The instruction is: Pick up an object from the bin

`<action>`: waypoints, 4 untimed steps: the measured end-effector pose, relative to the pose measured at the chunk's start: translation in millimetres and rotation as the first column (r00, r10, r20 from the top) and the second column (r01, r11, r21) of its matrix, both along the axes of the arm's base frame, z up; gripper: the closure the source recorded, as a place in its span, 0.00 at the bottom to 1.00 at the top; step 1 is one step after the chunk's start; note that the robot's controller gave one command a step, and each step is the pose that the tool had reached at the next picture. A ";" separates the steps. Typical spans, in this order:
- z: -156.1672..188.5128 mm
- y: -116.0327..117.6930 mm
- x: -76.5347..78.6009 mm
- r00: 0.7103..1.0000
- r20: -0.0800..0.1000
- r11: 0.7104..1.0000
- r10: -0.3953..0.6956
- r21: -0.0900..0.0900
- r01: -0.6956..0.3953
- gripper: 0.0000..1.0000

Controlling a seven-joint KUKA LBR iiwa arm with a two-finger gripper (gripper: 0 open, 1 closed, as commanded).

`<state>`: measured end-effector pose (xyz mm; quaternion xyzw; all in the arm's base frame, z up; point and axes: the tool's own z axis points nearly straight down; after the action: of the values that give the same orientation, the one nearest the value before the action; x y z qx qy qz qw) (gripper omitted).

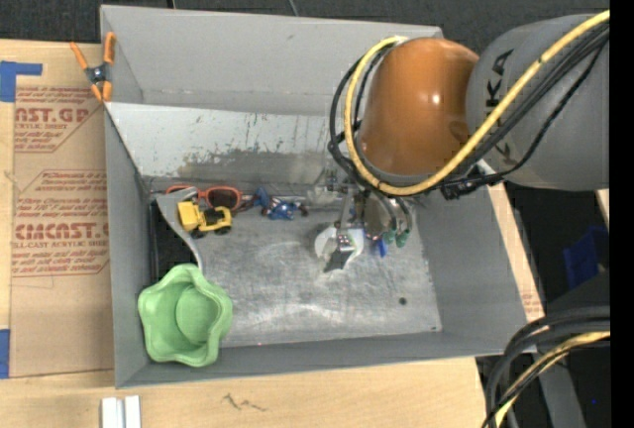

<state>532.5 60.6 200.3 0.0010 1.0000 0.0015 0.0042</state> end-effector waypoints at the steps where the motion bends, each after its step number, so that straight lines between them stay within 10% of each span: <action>1: -29.2 -30.0 19.5 1.000 -0.013 1.000 -0.002 -0.005 0.001 0.00; 2: -54.8 -43.4 28.8 1.000 -0.005 1.000 0.008 -0.002 -0.008 0.00; 3: -118.2 -56.0 43.3 0.996 -0.015 0.996 -0.092 -0.001 0.092 1.00; 4: -121.6 -56.8 43.4 0.996 -0.006 0.996 -0.094 -0.001 0.094 0.00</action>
Offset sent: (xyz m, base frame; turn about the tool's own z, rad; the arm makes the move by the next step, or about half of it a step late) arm 0.0296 -0.0537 -0.0648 -0.0049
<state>575.9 3.8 78.7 0.0479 0.9989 0.0008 0.0010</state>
